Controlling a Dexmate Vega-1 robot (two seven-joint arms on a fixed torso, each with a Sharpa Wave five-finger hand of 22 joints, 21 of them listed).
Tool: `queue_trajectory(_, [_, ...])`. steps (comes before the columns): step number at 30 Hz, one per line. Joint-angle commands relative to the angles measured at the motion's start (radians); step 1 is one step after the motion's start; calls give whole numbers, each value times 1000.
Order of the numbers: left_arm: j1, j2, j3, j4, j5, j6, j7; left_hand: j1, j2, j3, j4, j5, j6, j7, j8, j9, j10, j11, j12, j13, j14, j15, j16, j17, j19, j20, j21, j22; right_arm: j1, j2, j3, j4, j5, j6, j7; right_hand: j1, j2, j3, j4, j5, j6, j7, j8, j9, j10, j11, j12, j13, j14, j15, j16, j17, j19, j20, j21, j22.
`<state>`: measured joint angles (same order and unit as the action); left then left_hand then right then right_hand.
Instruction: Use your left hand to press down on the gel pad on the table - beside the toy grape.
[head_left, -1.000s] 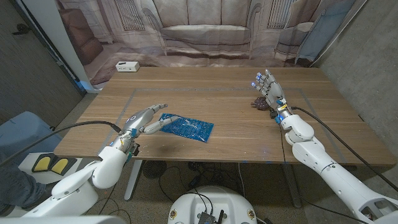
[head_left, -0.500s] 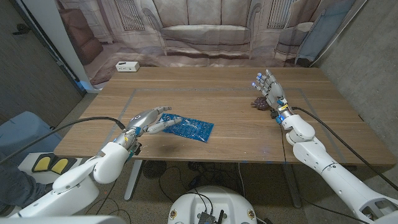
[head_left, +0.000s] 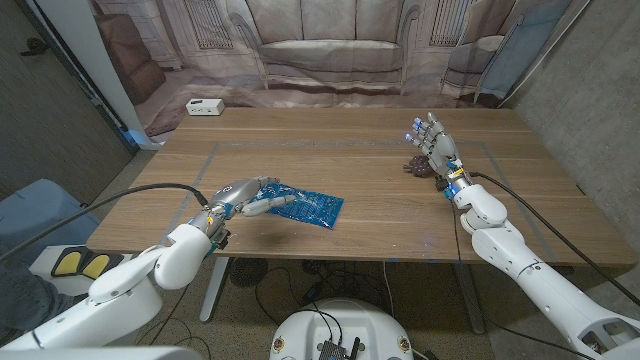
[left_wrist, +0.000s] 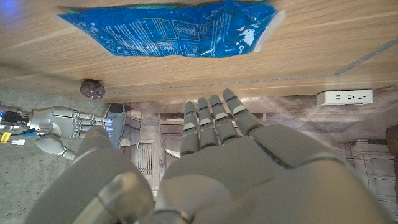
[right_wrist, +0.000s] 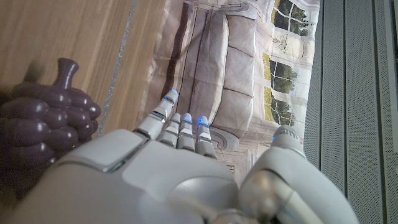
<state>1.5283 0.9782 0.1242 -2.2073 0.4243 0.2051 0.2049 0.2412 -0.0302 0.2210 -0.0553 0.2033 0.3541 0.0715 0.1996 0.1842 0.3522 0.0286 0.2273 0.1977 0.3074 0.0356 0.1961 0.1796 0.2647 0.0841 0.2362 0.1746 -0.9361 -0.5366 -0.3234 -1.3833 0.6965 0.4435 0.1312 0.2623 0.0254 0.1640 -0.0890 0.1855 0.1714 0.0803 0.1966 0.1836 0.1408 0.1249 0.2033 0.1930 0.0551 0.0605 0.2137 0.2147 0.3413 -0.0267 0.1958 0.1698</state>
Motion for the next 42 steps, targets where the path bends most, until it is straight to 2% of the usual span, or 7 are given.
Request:
queue_trajectory(1, [-38,38,48,3,-11,29,-26,-1,6,1,-3,-2,13,-3,5,1,11,-2,7,3,10,1,1,1,10,-3,-3,3,-10,0,4,-2,2,4,-5,2,11,0,-6,5,0,4,-1,4,2,-4,2,3,-5,2,0,3,-4,0,-1,2])
queue_trajectory(6, [-54,52,67,6,-14,23,-24,-2,7,0,-2,-3,22,-4,8,1,15,-2,7,3,14,1,2,1,11,-3,-5,3,-19,-6,7,-11,-6,8,-14,5,12,1,-7,5,0,3,-1,4,2,-4,1,3,-4,2,0,2,-5,1,-1,2])
queue_trajectory(20, [-119,110,123,-2,-38,63,-94,-7,10,-1,0,-4,26,-3,6,1,18,-3,6,4,17,2,1,1,17,-8,-7,4,-27,-13,8,-26,-6,-9,-27,12,15,4,-12,5,1,0,0,4,2,-5,1,3,-6,2,-2,1,-8,4,-2,2])
queue_trajectory(24, [-137,121,156,-12,9,105,-89,-8,11,-2,0,-4,29,-2,6,1,18,1,6,4,17,2,1,2,18,-9,-8,4,-26,-13,7,-25,-7,-10,-26,12,15,3,-12,4,2,0,0,4,3,-4,1,3,-6,2,-2,1,-9,4,-3,2])
queue_trajectory(40, [-201,135,232,-10,9,151,-120,-11,18,-2,2,-4,38,-7,6,1,22,-3,4,4,26,2,2,2,33,-7,-8,4,-34,-16,10,-41,-12,-18,-45,11,16,2,-13,3,3,0,0,5,5,-2,2,4,-7,3,-2,2,-11,7,-3,2])
queue_trajectory(42, [-213,135,248,-12,19,164,-128,-12,21,-2,3,-3,43,-19,7,1,23,-8,4,4,25,1,0,2,34,-4,-9,4,-34,-14,10,-39,-10,-16,-45,11,16,2,-13,3,3,-1,0,5,5,-1,2,4,-7,3,-2,2,-12,7,-3,2])
